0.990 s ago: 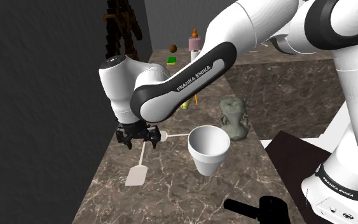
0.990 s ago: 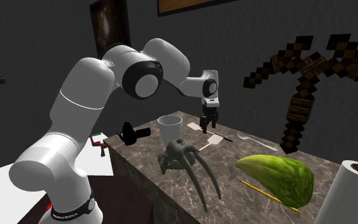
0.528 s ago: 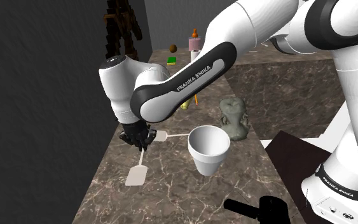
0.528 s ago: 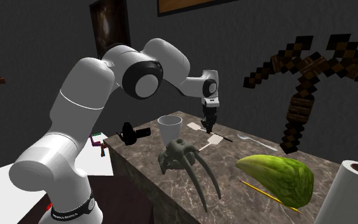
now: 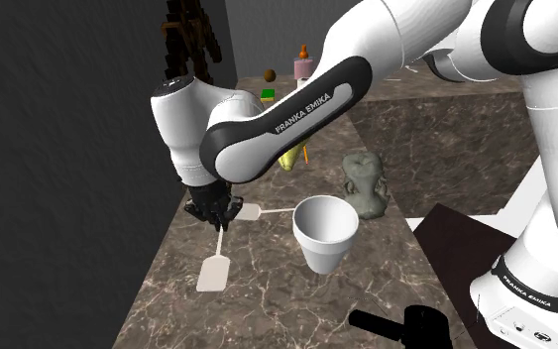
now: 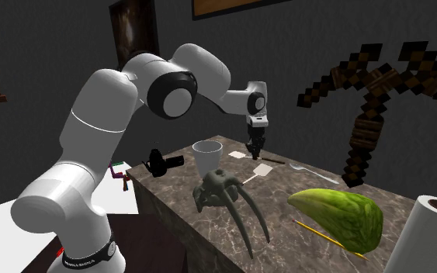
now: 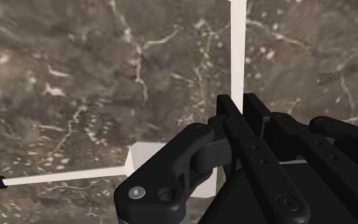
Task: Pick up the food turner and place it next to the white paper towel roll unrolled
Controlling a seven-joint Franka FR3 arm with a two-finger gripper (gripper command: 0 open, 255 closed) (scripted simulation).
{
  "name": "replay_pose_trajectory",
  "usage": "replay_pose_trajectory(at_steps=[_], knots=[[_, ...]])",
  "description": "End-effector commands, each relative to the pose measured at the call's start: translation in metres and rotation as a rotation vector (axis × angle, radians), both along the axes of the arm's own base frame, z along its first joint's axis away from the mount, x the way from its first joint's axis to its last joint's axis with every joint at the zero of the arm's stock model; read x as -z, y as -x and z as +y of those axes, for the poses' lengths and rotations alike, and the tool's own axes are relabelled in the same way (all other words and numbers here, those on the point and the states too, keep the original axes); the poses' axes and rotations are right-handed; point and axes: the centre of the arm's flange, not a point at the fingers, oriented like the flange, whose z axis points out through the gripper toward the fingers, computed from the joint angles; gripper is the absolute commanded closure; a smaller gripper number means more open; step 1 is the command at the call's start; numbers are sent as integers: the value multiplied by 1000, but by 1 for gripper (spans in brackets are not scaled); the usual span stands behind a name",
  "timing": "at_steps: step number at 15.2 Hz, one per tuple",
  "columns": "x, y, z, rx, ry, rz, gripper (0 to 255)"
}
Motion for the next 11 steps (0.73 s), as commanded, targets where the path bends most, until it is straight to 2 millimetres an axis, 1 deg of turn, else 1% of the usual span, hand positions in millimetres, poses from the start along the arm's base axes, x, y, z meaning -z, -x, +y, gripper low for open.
replay_pose_trajectory(at_steps=[1, 11], knots=[[-11, 0, 1, 0, 0, 0, 255], [-64, 0, 1, 0, 0, 0, 255]])
